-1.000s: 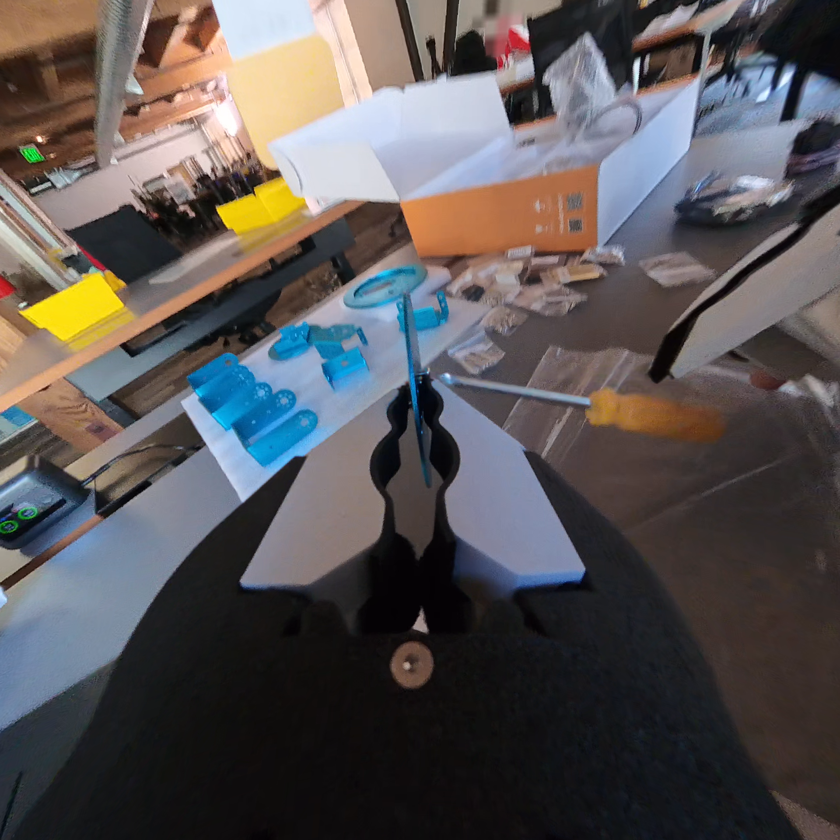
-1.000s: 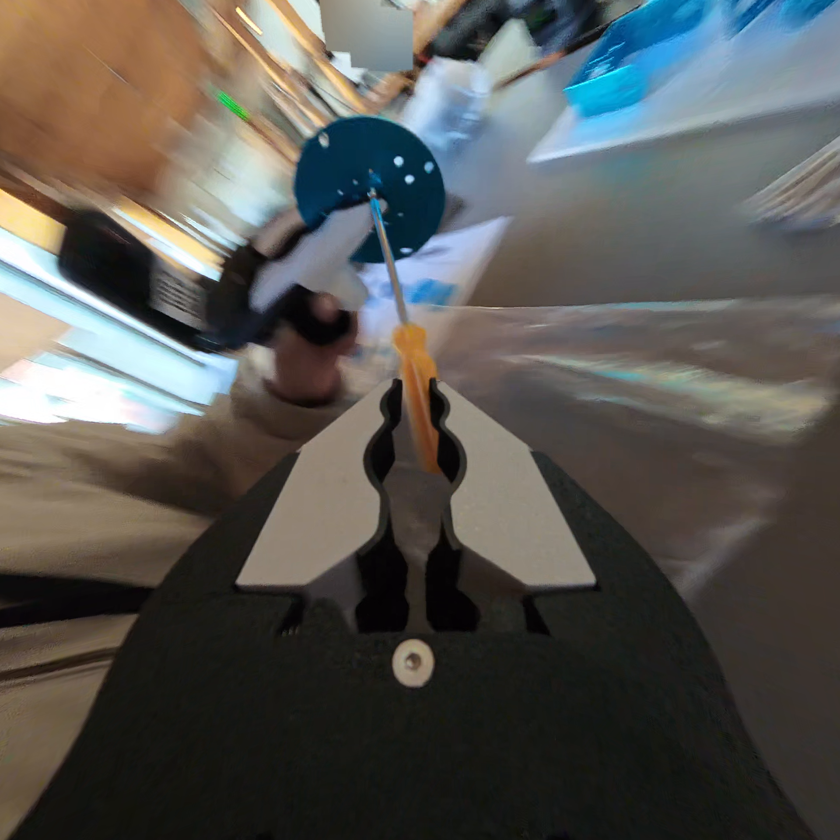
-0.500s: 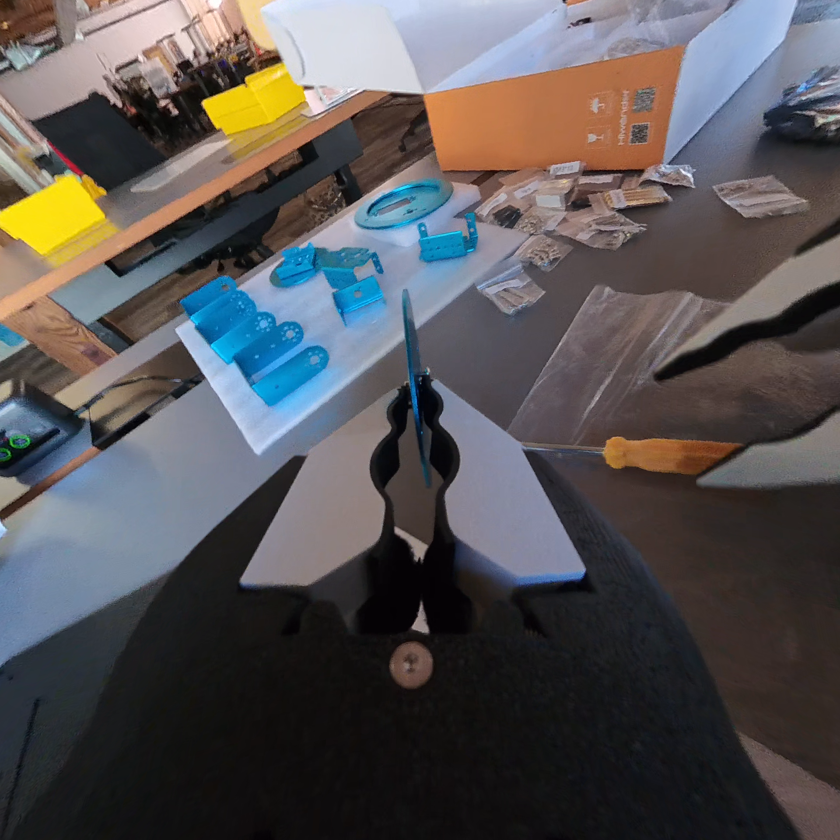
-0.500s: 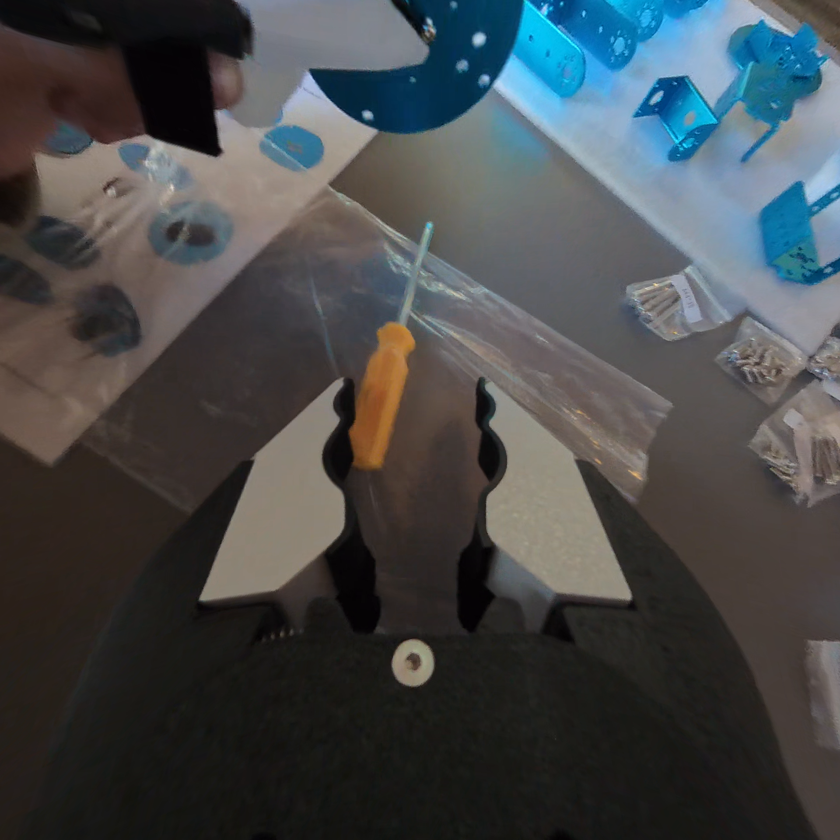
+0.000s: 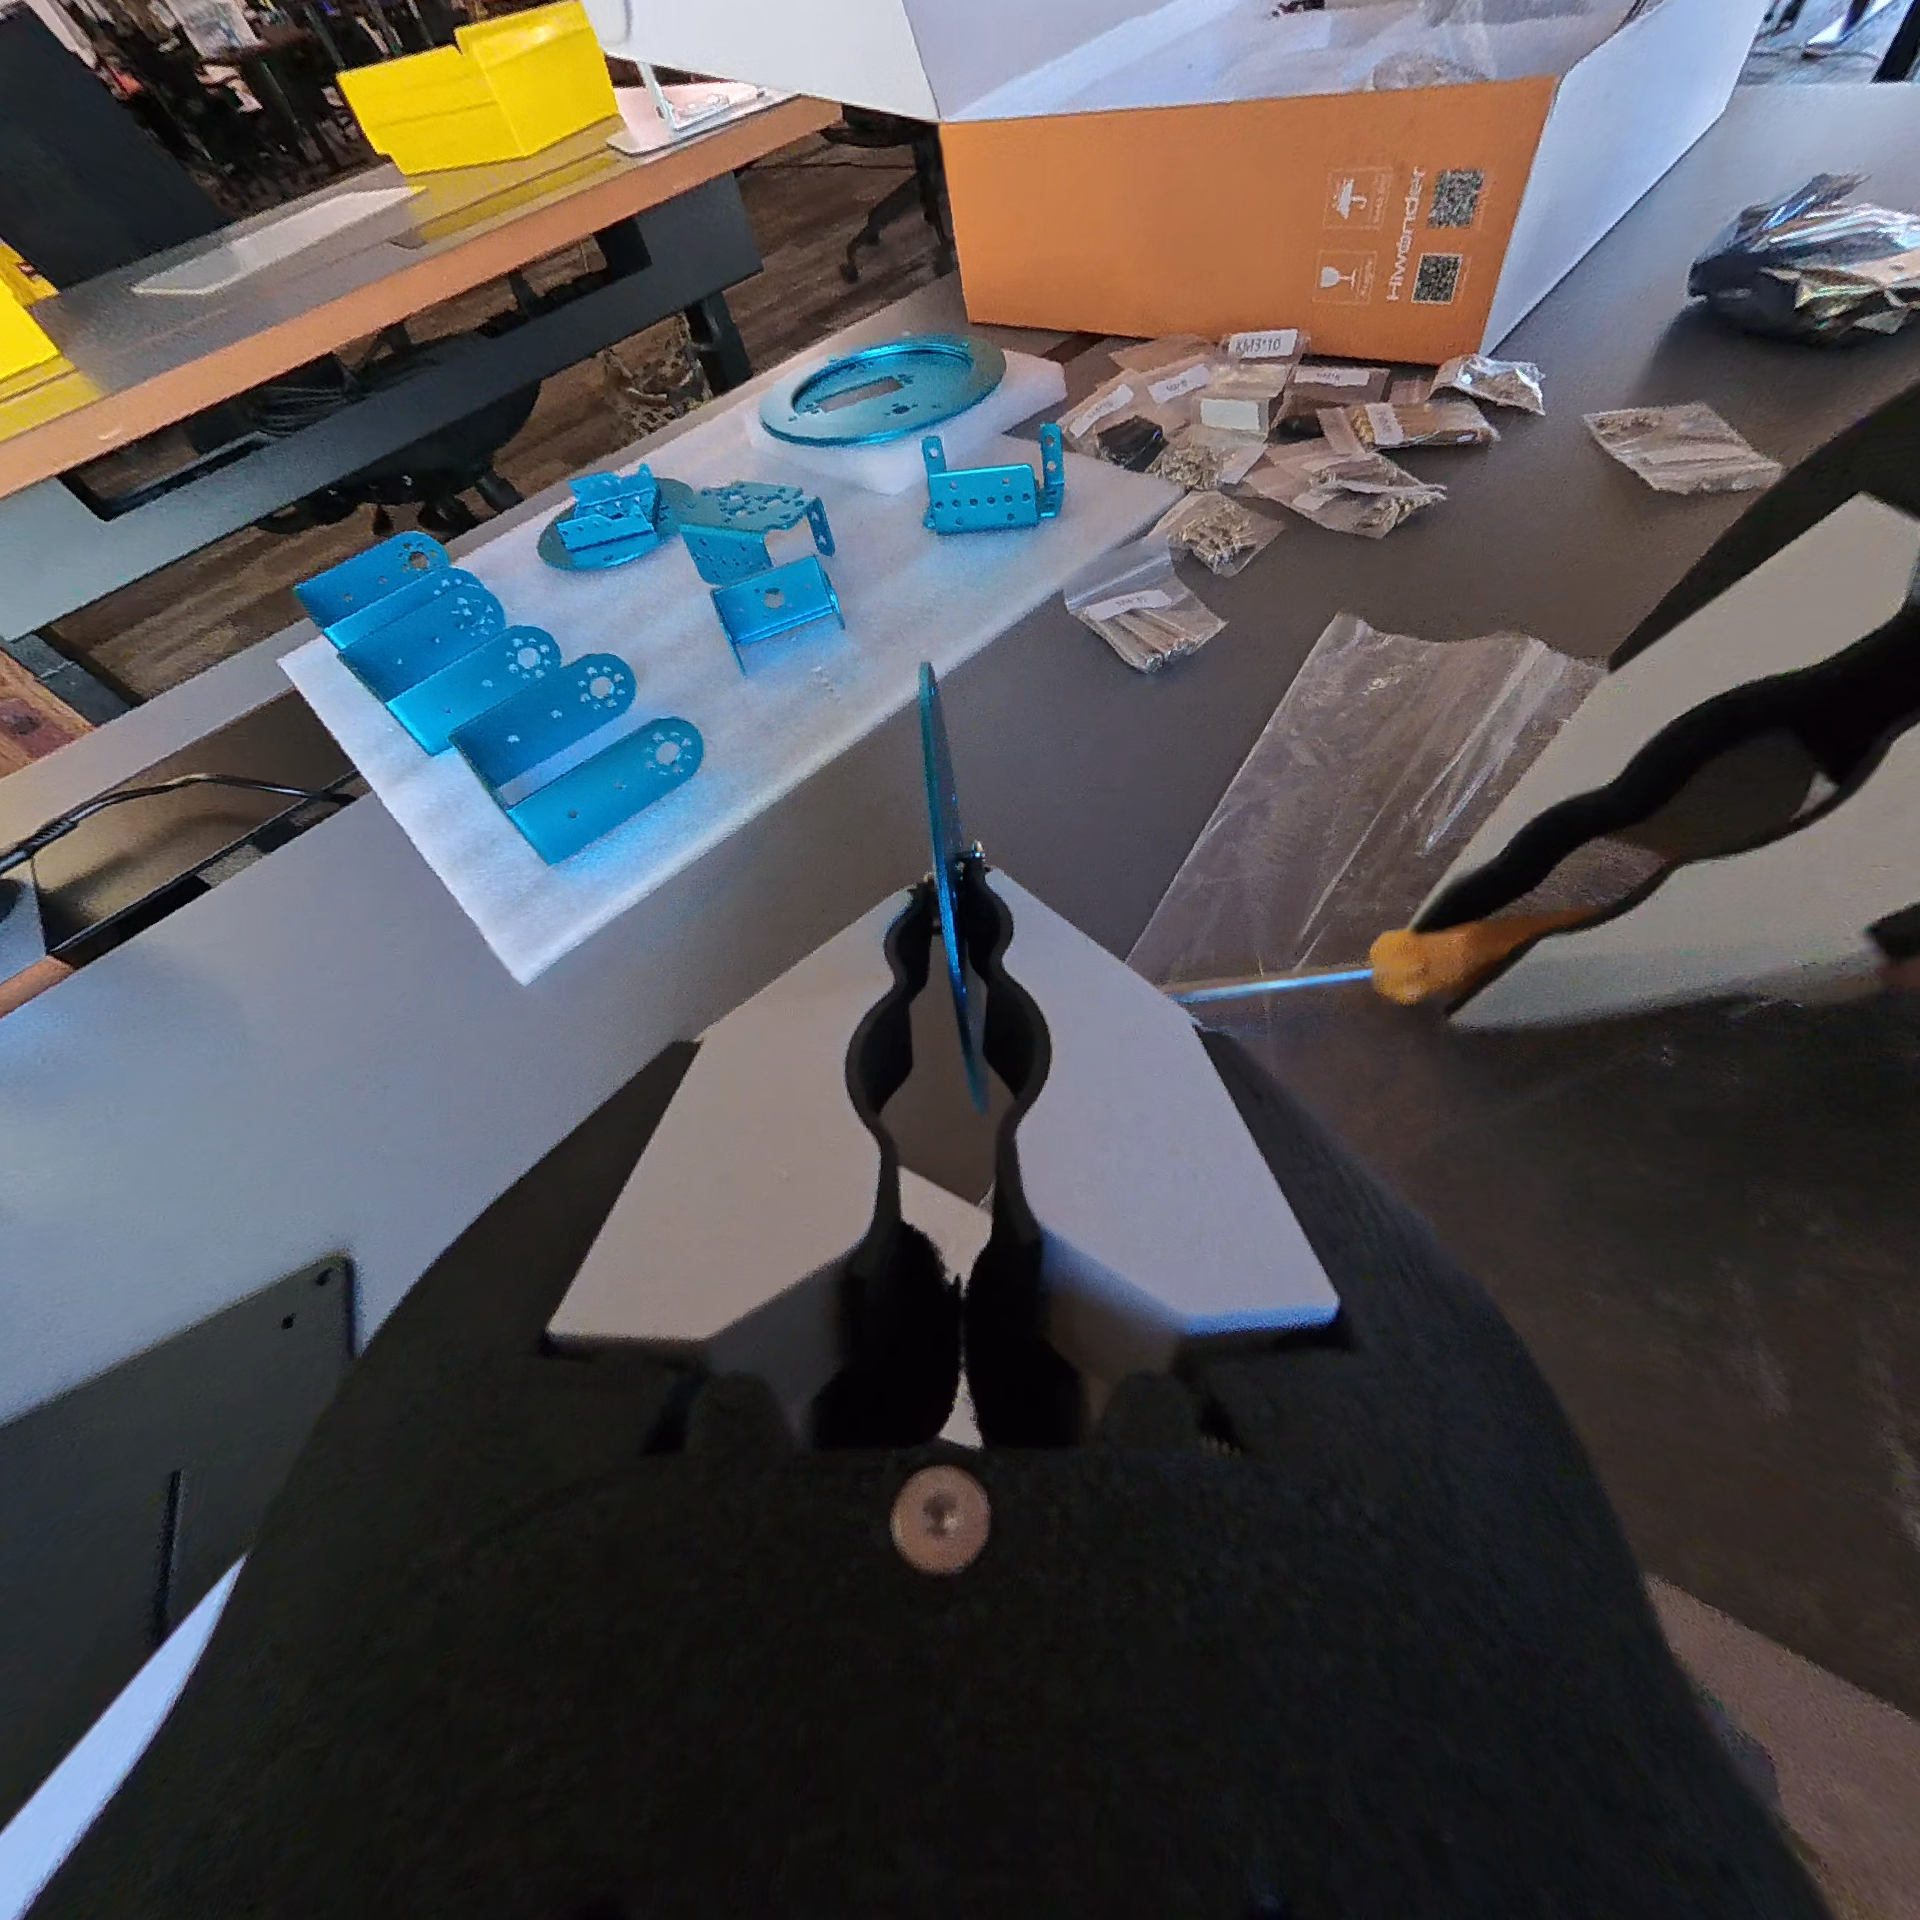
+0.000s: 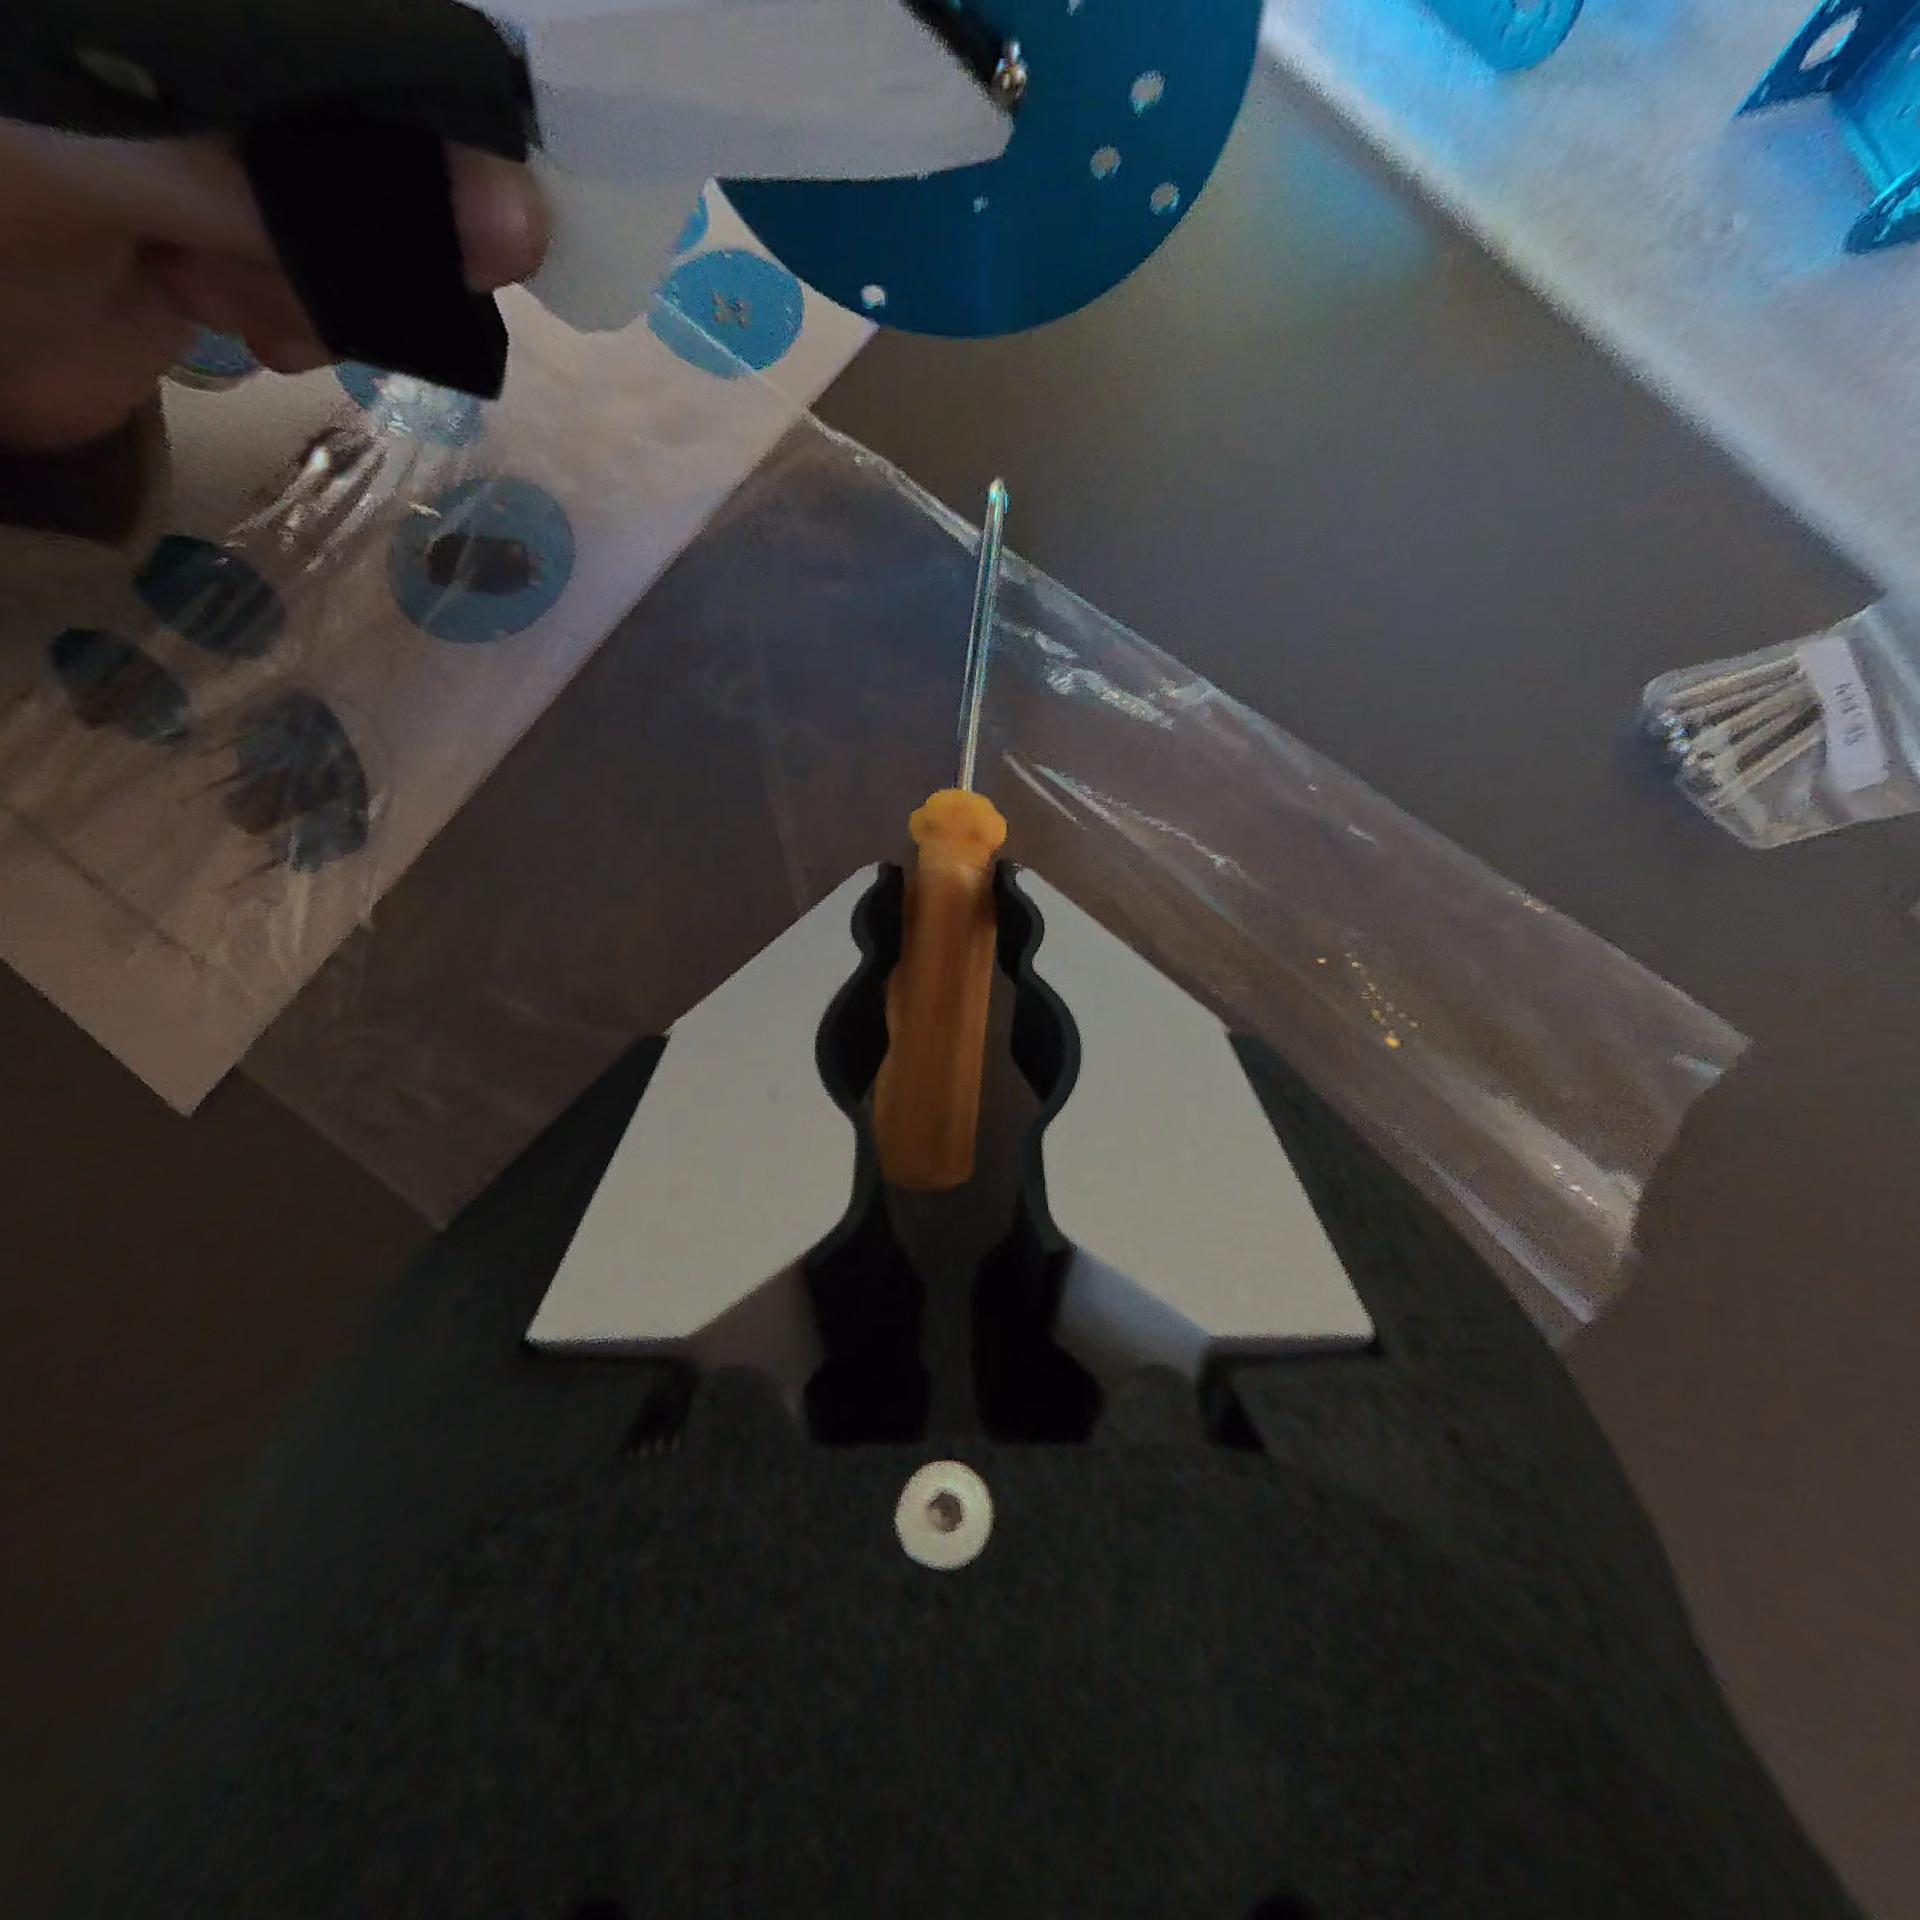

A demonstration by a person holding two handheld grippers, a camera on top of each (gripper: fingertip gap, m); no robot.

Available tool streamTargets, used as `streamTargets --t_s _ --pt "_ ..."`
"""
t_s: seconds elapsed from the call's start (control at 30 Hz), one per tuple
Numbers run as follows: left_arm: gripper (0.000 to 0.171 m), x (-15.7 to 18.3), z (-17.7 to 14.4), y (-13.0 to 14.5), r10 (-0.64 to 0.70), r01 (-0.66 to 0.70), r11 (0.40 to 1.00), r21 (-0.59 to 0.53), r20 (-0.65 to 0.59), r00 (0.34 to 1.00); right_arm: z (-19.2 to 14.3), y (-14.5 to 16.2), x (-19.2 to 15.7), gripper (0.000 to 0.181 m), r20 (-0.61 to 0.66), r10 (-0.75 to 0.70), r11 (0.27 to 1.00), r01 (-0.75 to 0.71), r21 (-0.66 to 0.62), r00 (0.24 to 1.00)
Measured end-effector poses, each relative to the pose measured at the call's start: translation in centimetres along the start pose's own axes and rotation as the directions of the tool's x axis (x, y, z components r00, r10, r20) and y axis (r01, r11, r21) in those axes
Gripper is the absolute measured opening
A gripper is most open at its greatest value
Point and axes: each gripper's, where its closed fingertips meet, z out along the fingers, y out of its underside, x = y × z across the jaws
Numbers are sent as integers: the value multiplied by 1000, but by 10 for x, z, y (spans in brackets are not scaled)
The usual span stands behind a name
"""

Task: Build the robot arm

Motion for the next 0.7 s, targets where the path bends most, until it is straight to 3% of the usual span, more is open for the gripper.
streamTargets --t_s 0.1,0.2,0.23,0.3,0.37,0.4,0.57,0.7 --pt "6 -2 -5 2 -51 50 998 -35 -55 997 -20 -6 1 17 52 -26 996 21 85 998" --pt "7 20 -10 -1 -268 253 963 -94 -237 934 -51 -13 9 17 96 -30 975 8 220 995" --pt "7 30 -13 -7 -371 359 928 -98 -308 876 -63 -16 10 17 112 -47 960 14 280 993" --pt "7 52 -20 -11 -575 554 812 -187 -424 700 -80 -18 16 17 109 -61 939 20 345 992" --pt "6 73 -24 -5 -698 643 704 -301 -461 549 -89 -14 20 17 122 -53 932 5 364 991" --pt "6 84 -25 1 -721 645 682 -345 -464 514 -90 -11 25 17 108 -38 932 -3 361 993" --pt "7 124 -34 12 -760 606 647 -462 -448 470 -80 9 26 17 145 -15 940 -36 340 989" --pt "7 137 -31 32 -752 556 657 -510 -382 538 -82 15 20 17 171 -37 941 -23 337 985"
